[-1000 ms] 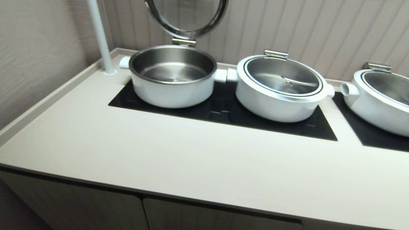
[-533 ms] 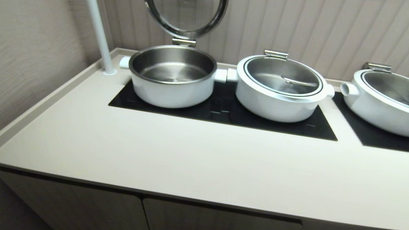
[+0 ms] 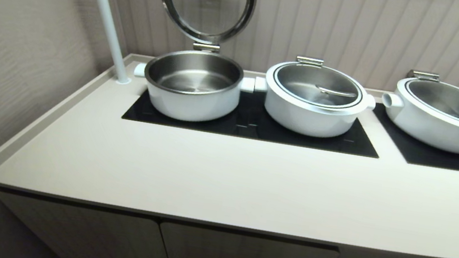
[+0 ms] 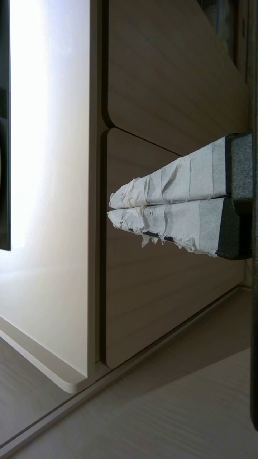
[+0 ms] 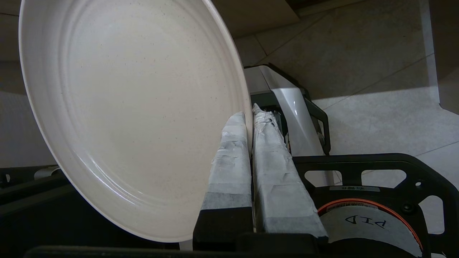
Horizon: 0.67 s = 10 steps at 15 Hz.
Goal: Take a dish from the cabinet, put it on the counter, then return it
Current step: Put it back into the cabinet
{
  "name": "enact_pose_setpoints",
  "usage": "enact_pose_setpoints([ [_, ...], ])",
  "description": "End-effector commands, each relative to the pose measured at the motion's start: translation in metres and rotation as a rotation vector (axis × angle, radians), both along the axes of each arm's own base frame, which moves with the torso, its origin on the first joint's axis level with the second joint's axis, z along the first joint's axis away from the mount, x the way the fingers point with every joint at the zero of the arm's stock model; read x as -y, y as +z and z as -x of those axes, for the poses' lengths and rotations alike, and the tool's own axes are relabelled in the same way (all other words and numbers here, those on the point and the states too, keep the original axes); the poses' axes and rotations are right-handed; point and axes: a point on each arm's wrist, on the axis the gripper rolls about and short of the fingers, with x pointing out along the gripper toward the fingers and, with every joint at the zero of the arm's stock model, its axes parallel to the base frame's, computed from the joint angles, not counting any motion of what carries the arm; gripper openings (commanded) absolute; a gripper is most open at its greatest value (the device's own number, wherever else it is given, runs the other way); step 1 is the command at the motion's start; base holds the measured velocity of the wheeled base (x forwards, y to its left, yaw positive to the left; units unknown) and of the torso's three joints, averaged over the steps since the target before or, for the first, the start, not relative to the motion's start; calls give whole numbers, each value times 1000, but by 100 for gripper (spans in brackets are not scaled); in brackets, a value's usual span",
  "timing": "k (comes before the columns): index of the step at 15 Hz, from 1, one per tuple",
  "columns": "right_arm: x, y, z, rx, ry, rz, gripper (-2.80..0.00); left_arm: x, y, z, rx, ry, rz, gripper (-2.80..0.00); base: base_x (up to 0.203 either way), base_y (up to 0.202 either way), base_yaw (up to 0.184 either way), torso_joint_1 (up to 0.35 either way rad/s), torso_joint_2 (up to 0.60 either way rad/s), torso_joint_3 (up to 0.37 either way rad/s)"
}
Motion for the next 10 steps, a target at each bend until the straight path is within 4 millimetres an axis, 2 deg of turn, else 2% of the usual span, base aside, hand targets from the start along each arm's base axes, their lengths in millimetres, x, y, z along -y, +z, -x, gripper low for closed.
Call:
enact_pose_setpoints([
  [1,0,0,0,-8,-2,0,-280,0,0,0,0,0,0,-280,0,0,0,0,0,0],
  [10,0,0,0,-10,-1,3,-280,0,0,0,0,0,1,-280,0,0,0,0,0,0],
])
